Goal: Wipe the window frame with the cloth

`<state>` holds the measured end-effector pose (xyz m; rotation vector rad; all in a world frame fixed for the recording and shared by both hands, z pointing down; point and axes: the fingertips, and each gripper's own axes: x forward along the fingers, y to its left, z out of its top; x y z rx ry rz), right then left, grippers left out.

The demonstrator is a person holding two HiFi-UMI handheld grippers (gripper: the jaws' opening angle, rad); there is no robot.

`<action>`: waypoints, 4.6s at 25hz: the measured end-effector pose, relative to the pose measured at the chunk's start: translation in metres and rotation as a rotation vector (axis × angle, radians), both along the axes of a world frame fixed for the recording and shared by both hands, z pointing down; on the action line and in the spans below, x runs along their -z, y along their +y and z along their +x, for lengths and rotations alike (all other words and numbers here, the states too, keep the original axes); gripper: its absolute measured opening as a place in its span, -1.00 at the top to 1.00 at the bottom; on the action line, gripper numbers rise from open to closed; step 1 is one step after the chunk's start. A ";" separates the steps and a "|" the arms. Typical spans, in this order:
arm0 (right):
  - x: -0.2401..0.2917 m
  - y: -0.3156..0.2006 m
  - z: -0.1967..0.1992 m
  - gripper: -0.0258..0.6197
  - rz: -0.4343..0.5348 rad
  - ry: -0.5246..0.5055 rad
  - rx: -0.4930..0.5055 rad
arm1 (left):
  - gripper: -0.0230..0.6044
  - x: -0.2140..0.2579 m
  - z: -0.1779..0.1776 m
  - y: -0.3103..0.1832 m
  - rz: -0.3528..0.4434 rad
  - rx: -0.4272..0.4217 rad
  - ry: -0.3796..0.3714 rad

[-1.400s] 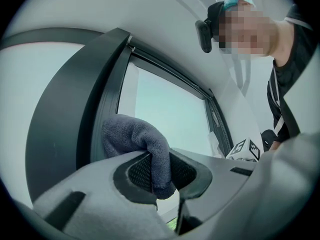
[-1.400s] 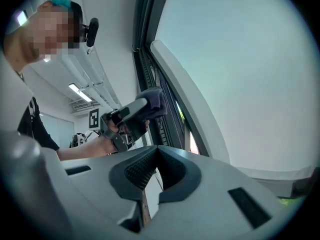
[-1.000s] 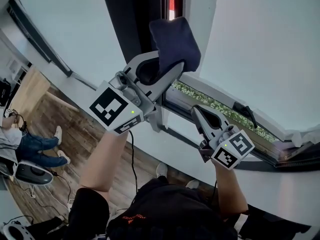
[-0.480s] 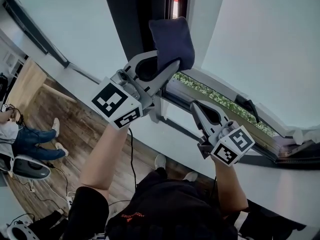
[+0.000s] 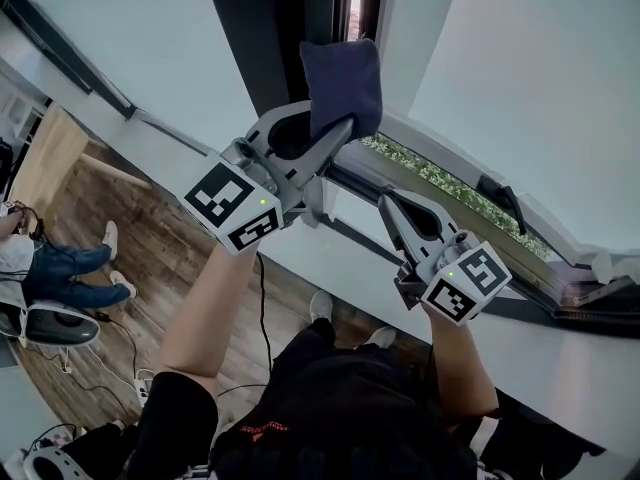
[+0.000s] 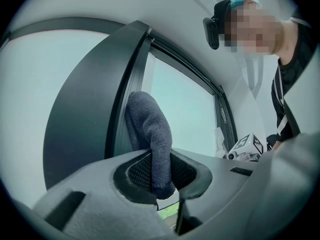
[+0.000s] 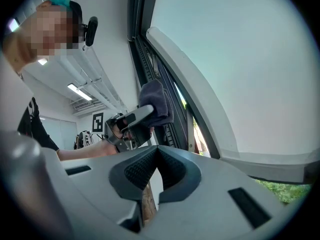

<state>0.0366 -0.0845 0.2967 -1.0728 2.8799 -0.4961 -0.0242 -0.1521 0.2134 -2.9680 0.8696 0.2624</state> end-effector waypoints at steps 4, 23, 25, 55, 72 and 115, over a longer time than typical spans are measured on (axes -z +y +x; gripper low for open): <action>-0.008 -0.001 0.000 0.91 -0.018 0.001 -0.001 | 0.73 -0.021 0.001 -0.001 -0.039 -0.002 -0.004; -0.042 -0.004 0.000 0.91 -0.088 0.021 0.001 | 0.73 -0.100 0.003 -0.002 -0.177 -0.007 -0.013; -0.046 -0.005 0.002 0.91 -0.096 0.023 -0.001 | 0.73 -0.108 0.005 -0.004 -0.191 -0.006 -0.015; -0.097 -0.001 0.013 0.91 -0.198 0.049 -0.001 | 0.73 -0.223 0.003 -0.005 -0.396 0.019 -0.012; -0.120 0.000 0.018 0.91 -0.246 0.069 -0.009 | 0.73 -0.283 0.005 -0.002 -0.522 0.024 0.004; -0.112 0.005 0.037 0.91 -0.223 0.070 -0.065 | 0.73 -0.311 0.028 0.038 -0.612 -0.051 -0.013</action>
